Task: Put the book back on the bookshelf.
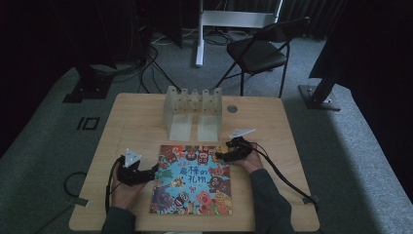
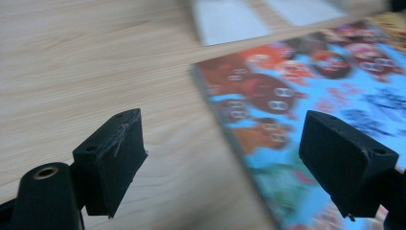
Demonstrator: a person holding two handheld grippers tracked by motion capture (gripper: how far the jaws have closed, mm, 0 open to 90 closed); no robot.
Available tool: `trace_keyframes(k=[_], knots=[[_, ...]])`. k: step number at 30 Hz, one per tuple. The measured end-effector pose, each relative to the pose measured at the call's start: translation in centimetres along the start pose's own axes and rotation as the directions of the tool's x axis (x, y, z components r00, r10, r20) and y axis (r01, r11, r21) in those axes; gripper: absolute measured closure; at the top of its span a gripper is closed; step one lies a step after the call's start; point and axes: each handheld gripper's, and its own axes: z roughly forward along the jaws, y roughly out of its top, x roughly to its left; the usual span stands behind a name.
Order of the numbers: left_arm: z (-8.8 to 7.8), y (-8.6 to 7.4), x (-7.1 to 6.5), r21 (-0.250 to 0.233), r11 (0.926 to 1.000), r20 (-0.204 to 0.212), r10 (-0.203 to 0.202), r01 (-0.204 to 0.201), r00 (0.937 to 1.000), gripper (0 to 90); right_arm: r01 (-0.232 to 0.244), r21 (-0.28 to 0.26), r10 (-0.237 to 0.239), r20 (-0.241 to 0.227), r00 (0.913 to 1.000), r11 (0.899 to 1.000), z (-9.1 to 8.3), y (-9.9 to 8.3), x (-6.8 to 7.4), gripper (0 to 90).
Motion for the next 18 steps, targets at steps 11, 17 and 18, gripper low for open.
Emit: trace_keyframes(k=[11,17,18], knots=[[-1.2,-0.6,-4.9,0.014,0.9898,0.115,0.14,-0.142,0.9835,14.7,-0.048,-0.056,0.045,-0.046,0.9979,0.997,-0.7,-0.1,-0.5,22.9],[-2.3,-0.7,-6.6,-0.026,0.9778,0.157,0.209,-0.208,0.9652,11.6,-0.046,-0.069,0.042,-0.05,0.9979,0.997,-1.0,0.1,-0.5,23.0],[-2.3,-0.8,-6.8,-0.025,0.9776,0.157,0.21,-0.209,0.965,10.0,-0.046,-0.074,0.042,-0.051,0.9978,0.996,-1.2,0.2,-0.4,23.0]])
